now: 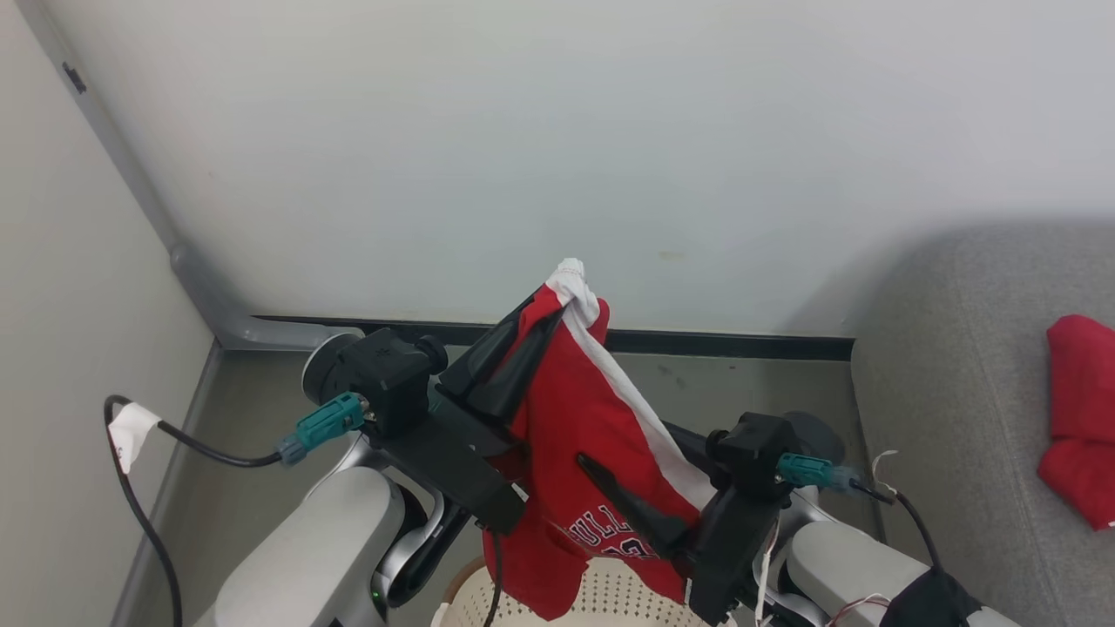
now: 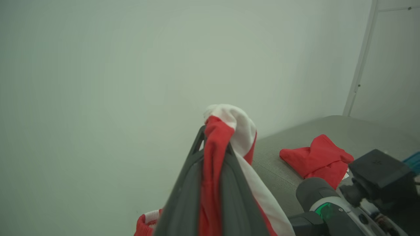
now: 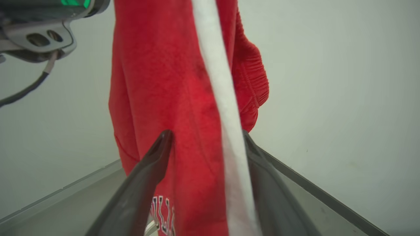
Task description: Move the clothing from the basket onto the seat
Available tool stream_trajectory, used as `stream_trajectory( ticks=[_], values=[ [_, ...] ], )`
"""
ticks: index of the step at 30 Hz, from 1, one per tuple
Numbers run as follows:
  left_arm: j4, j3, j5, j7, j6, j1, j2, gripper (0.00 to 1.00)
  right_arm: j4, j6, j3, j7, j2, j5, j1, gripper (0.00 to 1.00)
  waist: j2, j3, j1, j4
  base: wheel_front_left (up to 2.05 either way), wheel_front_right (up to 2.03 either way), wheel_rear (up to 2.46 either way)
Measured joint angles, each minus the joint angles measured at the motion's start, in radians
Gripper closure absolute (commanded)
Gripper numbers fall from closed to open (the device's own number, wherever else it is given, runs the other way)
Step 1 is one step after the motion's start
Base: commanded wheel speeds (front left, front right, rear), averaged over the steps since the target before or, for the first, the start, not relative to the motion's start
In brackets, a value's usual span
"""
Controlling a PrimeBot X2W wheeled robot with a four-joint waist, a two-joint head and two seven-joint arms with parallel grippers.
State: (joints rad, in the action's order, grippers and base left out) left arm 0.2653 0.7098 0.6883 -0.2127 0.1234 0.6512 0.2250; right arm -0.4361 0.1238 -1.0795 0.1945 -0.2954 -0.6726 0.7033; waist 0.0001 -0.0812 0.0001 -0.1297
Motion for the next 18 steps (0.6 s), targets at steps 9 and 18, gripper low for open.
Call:
stream_trajectory(
  ticks=[9, 18],
  values=[
    [-0.008, 0.002, 0.0, 0.0, 0.0, 0.0, 0.013, 1.0, -0.105, 0.0, -0.084, -0.017, 0.073, -0.087, 0.052, 0.61, 0.0, 0.002, 0.0, -0.034, 0.0, 0.0, 0.0],
    [-0.009, 0.001, 0.0, 0.0, -0.001, -0.006, 0.024, 1.0, -0.174, 0.0, -0.062, 0.02, 0.085, -0.16, 0.066, 1.0, 0.0, 0.011, -0.0001, -0.031, 0.0, 0.0, 0.0]
  ],
)
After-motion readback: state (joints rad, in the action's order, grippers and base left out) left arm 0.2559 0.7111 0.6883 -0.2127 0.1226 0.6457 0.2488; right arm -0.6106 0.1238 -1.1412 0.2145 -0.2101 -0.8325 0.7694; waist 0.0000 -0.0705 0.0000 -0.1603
